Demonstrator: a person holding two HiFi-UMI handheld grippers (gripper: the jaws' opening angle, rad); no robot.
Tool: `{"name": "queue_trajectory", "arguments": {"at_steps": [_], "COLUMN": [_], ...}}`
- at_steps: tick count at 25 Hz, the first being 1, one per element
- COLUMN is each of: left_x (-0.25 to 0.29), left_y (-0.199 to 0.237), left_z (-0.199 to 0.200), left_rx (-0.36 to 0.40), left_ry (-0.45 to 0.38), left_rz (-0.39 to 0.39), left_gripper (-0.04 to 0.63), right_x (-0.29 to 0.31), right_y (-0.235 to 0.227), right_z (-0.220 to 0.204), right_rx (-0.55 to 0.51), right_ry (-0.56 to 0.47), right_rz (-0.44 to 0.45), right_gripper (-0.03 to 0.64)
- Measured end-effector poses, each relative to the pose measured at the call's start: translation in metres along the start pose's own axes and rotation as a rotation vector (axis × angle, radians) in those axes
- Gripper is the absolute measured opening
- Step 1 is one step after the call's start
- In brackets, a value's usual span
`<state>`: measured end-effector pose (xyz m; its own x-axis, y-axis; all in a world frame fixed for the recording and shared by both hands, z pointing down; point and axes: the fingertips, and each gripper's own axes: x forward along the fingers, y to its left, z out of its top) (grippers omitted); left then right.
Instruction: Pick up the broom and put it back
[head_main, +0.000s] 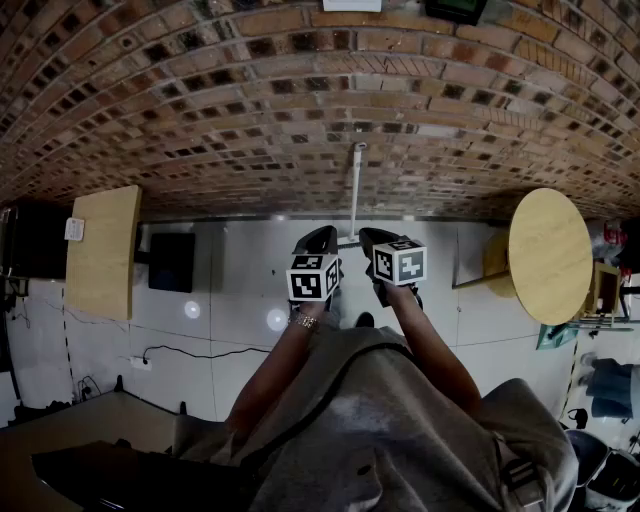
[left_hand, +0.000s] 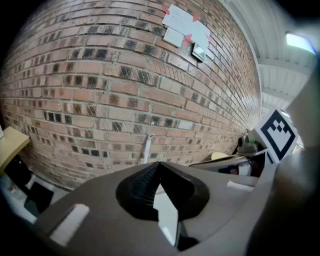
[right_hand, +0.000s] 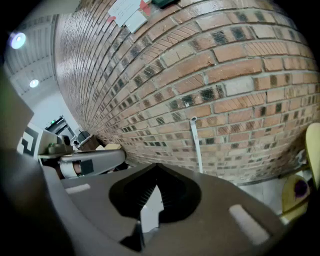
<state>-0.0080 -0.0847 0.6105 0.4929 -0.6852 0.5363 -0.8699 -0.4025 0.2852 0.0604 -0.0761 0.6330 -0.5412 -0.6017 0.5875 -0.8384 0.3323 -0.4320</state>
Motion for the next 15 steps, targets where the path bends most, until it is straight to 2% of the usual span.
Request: {"name": "queue_trajectory", "arguments": {"at_steps": [3,6,9,15], "left_x": [0.015,0.027,0.039,0.054], "left_y": [0.036,0.065,0.082,0.090], "left_z": [0.045,0.086,0.106,0.116], "left_rx": [-0.049,-0.050,-0.064,-0.088], "left_ry": [-0.052,-0.090,-0.091,-0.059], "left_rz": [0.000,-0.009,-0.021,-0.045], "left_gripper": [-0.026,-0.026,-0.026,-0.026], "right_x": [0.031,0.067,0.108,0.191], "right_y": [-0.008,-0.027,-0.059,-0.113], "right_z": [0.040,0.070,0.081,0.076], "right_rx": [-0.019,-0.028,-0.033,-0.053], "right_ry": [-0.040,-0.062,0.001,0.183], "right_rz": [-0.010,-0.076,-0.155,-0.222], "right_gripper": [0.022,0.054,0.071,0.109]}}
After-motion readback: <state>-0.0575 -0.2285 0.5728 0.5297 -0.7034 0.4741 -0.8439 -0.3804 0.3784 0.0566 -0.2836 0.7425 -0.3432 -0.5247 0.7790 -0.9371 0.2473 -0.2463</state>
